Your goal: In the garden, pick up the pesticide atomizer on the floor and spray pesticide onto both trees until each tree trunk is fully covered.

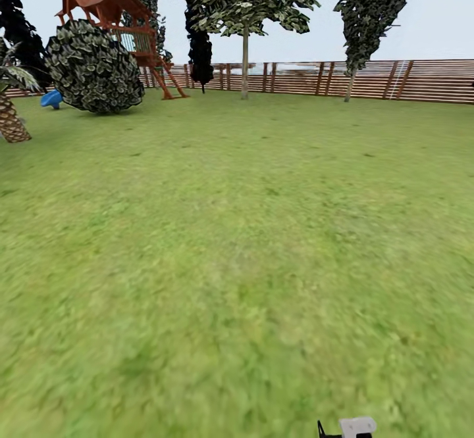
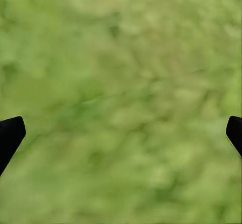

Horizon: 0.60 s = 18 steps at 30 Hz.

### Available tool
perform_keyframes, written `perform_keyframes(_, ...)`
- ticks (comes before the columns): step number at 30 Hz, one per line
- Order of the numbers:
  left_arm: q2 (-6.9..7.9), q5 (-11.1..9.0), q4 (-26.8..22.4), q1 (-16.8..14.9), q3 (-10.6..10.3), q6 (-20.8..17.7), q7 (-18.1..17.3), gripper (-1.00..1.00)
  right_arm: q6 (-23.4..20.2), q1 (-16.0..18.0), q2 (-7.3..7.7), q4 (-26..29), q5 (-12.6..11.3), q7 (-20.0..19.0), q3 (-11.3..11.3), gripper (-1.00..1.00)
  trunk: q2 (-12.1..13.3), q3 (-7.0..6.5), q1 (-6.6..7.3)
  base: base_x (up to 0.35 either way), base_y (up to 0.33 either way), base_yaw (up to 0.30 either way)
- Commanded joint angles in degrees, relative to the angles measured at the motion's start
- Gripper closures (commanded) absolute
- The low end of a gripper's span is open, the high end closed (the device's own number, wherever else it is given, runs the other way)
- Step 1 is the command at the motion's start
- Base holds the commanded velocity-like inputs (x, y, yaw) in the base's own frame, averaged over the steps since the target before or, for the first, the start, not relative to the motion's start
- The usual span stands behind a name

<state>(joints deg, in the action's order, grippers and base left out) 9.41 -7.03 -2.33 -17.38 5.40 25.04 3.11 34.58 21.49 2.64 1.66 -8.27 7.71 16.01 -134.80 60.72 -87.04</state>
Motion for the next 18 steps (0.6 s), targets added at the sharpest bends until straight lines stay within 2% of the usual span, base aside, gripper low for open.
perform_keyframes(1, -0.02, 0.0, 0.0, 0.0, 0.4, 0.2, -0.1, 1.00, 0.1, 0.0, 0.00, 0.0, -0.5, 0.1, 0.5, -1.00, 0.0, 0.05, -0.02, 0.338, 0.000, 0.000)
perform_keyframes(18, -0.01, 0.0, 0.0, 0.0, 0.4, 0.2, -0.1, 1.00, 0.1, 0.0, 0.00, 0.0, -0.5, 0.1, 0.5, -1.00, 0.0, 0.05, -0.02, 0.338, 0.000, 0.000)
